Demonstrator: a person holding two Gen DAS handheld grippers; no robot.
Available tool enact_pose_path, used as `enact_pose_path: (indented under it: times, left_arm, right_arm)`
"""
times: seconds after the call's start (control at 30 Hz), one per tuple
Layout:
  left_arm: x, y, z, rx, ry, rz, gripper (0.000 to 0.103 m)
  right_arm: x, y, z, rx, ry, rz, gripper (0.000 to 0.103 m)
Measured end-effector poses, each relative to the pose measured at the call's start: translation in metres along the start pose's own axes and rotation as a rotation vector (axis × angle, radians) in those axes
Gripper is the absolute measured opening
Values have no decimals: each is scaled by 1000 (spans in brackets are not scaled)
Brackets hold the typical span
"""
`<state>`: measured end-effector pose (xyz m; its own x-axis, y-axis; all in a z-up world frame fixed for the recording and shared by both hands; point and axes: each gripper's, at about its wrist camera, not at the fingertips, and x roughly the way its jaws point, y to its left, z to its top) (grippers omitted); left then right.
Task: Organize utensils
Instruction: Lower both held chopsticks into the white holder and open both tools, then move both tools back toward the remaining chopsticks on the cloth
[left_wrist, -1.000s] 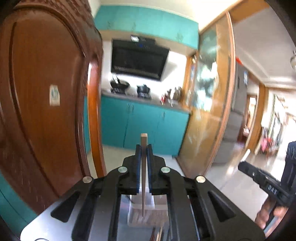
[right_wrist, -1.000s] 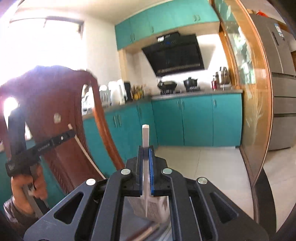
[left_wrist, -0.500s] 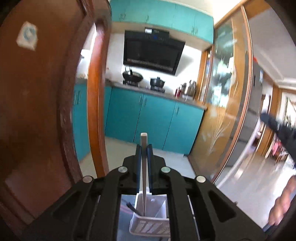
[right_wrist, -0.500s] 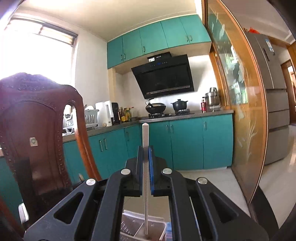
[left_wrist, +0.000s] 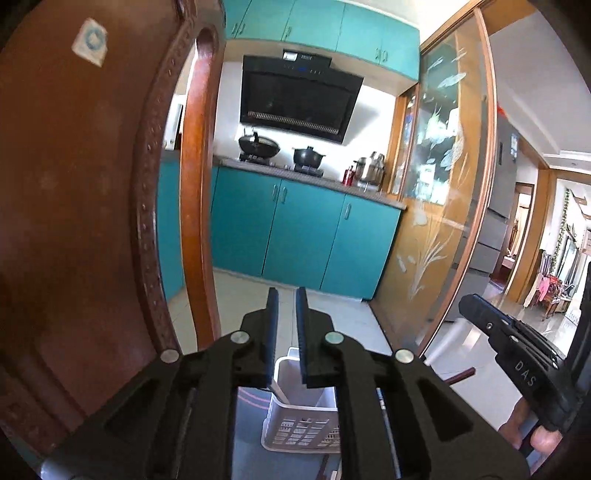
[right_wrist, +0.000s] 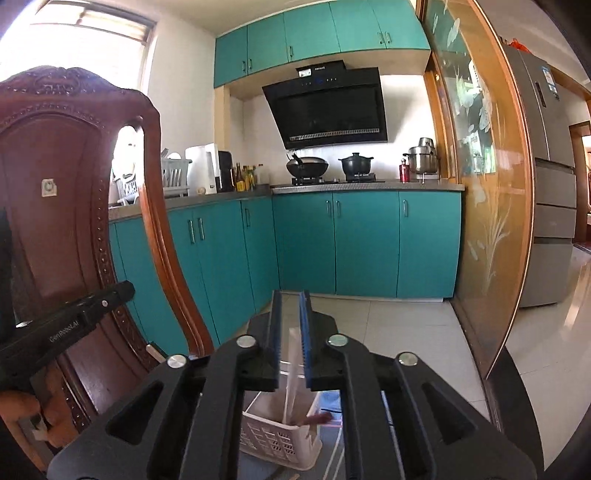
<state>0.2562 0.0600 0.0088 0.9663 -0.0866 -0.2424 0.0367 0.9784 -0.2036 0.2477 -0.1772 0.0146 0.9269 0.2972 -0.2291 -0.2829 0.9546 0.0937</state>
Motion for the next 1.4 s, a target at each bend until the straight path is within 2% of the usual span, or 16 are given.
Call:
enact_pose_path:
  times: [0.17, 0.3, 0.37, 0.4, 0.5, 0.57, 0.6, 0.67, 0.73, 0.87, 1.07, 1.13, 1.27, 1.4]
  left_arm:
    - [-20, 3, -13, 11, -25, -8, 19]
    - [-23, 7, -33, 38, 38, -5, 19]
    - [-21, 8, -46, 56, 87, 11, 19]
    - [-19, 9, -51, 60, 112, 18, 19]
    - [-8, 14, -74, 52, 232, 16, 19]
    - [-1, 15, -86, 46, 297, 1, 19]
    - [2, 14, -93, 47, 330, -4, 20]
    - [7, 9, -104, 68, 371, -11, 25]
    - [13, 0, -113, 112, 411, -11, 26]
    - [17, -11, -130, 176, 469, -12, 28]
    - [17, -7, -135, 175, 491, -4, 38]
    - [22, -5, -134, 162, 514, 5, 38]
    - [34, 2, -145, 128, 593, 5, 38]
    - [46, 3, -161, 119, 686, -14, 38]
  right_arm:
    - [-41, 1, -2, -10, -61, 18, 24]
    - [-77, 8, -20, -68, -92, 107, 28]
    - [-84, 11, -40, -109, -50, 169, 30]
    - [-81, 12, -52, -121, 0, 194, 30]
    - [-47, 11, -98, -97, 237, 233, 30]
    - [-11, 1, -132, -10, 437, 193, 30]
    - [21, -10, -161, 79, 594, 136, 30]
    - [34, -14, -176, 101, 655, 104, 30]
    - [47, -13, -190, 86, 708, 56, 30]
    - [64, -11, -202, 116, 750, 36, 30]
    - [66, 2, -207, 35, 744, 32, 29]
    - [61, 2, -207, 15, 770, 40, 19]
    - [46, 4, -209, -94, 815, 70, 18]
    - [29, 0, -209, -124, 821, 86, 17]
